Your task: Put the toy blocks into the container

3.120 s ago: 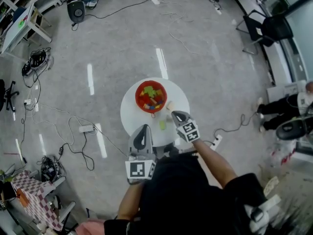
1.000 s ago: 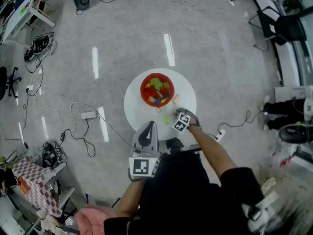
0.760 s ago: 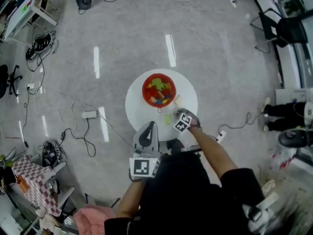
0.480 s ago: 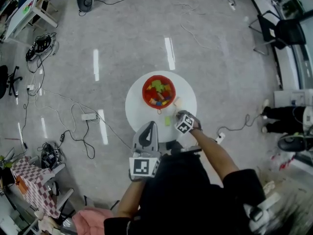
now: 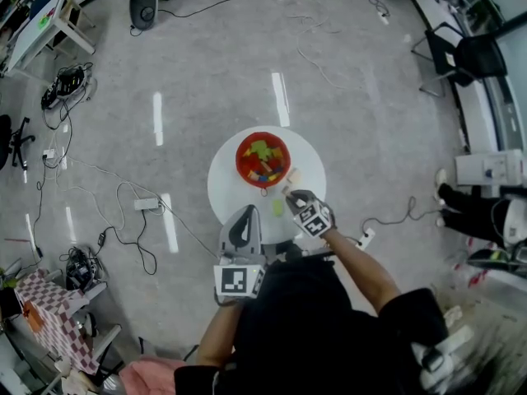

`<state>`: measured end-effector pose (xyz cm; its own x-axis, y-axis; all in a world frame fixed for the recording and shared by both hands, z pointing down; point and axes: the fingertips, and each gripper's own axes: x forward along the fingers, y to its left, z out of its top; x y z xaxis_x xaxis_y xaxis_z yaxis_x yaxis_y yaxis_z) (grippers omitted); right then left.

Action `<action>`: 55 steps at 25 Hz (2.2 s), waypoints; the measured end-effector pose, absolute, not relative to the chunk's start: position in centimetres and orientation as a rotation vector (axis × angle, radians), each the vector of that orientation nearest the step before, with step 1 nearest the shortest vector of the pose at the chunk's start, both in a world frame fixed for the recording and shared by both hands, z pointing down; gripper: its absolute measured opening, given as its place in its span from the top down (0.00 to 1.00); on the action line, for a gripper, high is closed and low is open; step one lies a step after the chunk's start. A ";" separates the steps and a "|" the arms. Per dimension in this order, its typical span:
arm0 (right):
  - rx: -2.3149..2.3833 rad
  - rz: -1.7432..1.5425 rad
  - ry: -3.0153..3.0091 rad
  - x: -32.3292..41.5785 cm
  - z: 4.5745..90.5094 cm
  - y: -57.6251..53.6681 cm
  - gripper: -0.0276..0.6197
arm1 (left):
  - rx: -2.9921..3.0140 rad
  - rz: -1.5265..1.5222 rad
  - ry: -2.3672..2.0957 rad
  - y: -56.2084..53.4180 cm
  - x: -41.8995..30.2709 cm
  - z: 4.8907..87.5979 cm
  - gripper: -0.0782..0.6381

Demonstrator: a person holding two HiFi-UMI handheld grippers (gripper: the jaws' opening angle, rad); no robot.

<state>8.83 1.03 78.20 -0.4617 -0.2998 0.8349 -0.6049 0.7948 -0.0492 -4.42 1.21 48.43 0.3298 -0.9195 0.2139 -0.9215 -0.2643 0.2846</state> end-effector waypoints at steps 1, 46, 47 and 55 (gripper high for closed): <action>0.688 0.434 -2.110 8.3 77.1 0.7 0.87 | 2.244 0.005 -1.637 1.2 -4.5 48.3 0.89; 1.180 0.456 -2.333 4.8 67.9 -4.8 0.94 | 2.255 -0.048 -1.613 1.9 -6.4 48.3 0.89; 1.188 0.469 -2.326 5.0 68.0 -4.6 0.95 | 2.257 -0.049 -1.609 1.8 -6.4 48.3 0.89; 1.207 0.567 -2.255 6.3 70.6 -2.7 0.96 | 2.290 -0.038 -1.578 1.3 -6.1 48.5 0.89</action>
